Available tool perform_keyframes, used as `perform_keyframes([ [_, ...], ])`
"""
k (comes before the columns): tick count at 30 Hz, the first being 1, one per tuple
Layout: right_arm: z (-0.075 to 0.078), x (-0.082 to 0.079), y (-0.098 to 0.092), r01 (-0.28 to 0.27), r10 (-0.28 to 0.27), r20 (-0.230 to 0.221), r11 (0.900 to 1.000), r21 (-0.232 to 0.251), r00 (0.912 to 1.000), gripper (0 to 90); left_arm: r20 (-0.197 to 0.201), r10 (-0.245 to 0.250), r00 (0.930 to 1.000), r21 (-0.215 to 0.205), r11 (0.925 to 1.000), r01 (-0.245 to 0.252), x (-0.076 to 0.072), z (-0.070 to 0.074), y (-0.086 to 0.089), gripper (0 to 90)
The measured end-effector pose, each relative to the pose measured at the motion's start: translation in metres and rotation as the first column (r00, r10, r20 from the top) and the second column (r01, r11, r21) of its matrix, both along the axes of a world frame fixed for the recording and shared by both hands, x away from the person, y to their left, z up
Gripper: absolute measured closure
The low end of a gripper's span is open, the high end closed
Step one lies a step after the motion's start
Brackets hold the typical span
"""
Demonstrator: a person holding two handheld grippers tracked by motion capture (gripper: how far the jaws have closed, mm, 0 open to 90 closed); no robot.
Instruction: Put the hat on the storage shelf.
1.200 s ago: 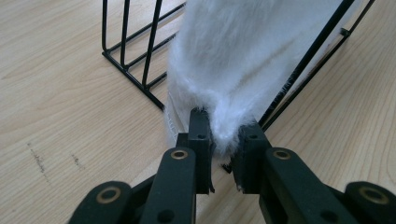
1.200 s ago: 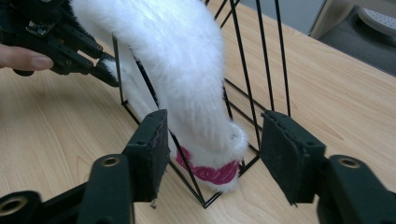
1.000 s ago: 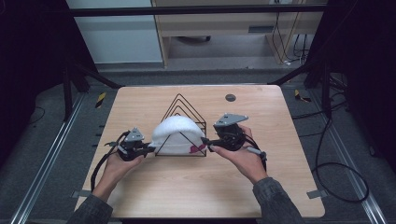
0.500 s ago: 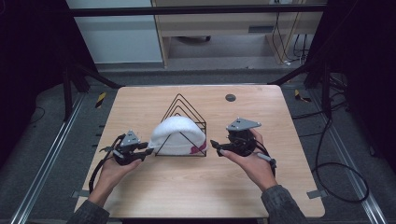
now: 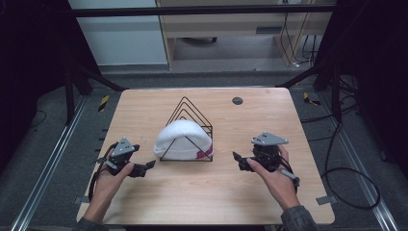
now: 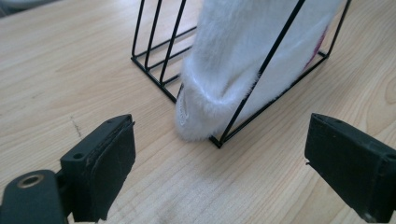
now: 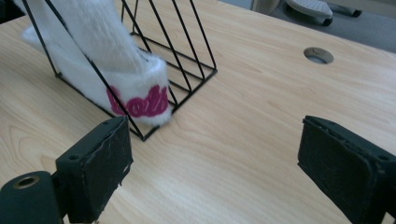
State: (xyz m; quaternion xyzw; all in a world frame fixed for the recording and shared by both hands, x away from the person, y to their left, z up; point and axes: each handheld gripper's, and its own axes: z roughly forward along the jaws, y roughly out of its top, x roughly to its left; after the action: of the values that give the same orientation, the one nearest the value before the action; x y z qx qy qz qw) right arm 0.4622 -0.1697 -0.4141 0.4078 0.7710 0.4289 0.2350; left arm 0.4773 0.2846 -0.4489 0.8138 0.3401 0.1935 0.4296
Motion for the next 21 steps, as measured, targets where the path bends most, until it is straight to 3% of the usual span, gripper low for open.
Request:
perform_keyframes([
  [3,-0.006,-0.008,-0.01,0.01,-0.01,-0.01,1.0,0.0,0.9999,10.8,-0.009,0.004,1.0,-0.014,0.9999,-0.004,-0.002,-0.006,0.005,5.6],
  [8,-0.024,-0.023,-0.026,0.029,-0.03,-0.028,0.999,-0.027,0.9992,15.0,-0.03,0.049,0.9984,0.018,0.9987,-0.048,-0.004,-0.018,0.012,5.8],
  [12,-0.045,-0.034,-0.036,0.025,-0.03,-0.072,0.997,-0.073,0.9969,14.2,-0.038,0.076,0.9964,0.051,0.996,-0.074,-0.001,-0.025,0.017,5.7],
  [13,-0.049,-0.035,-0.039,0.031,-0.037,-0.077,0.997,-0.069,0.9963,14.1,-0.037,0.09,0.9953,0.071,0.9936,-0.087,0.0,-0.026,0.018,5.7],
  [21,-0.071,-0.034,-0.058,0.093,-0.097,-0.099,0.995,-0.043,0.9903,13.6,-0.073,0.128,0.989,0.111,0.9867,-0.119,0.007,-0.042,0.028,5.7],
])
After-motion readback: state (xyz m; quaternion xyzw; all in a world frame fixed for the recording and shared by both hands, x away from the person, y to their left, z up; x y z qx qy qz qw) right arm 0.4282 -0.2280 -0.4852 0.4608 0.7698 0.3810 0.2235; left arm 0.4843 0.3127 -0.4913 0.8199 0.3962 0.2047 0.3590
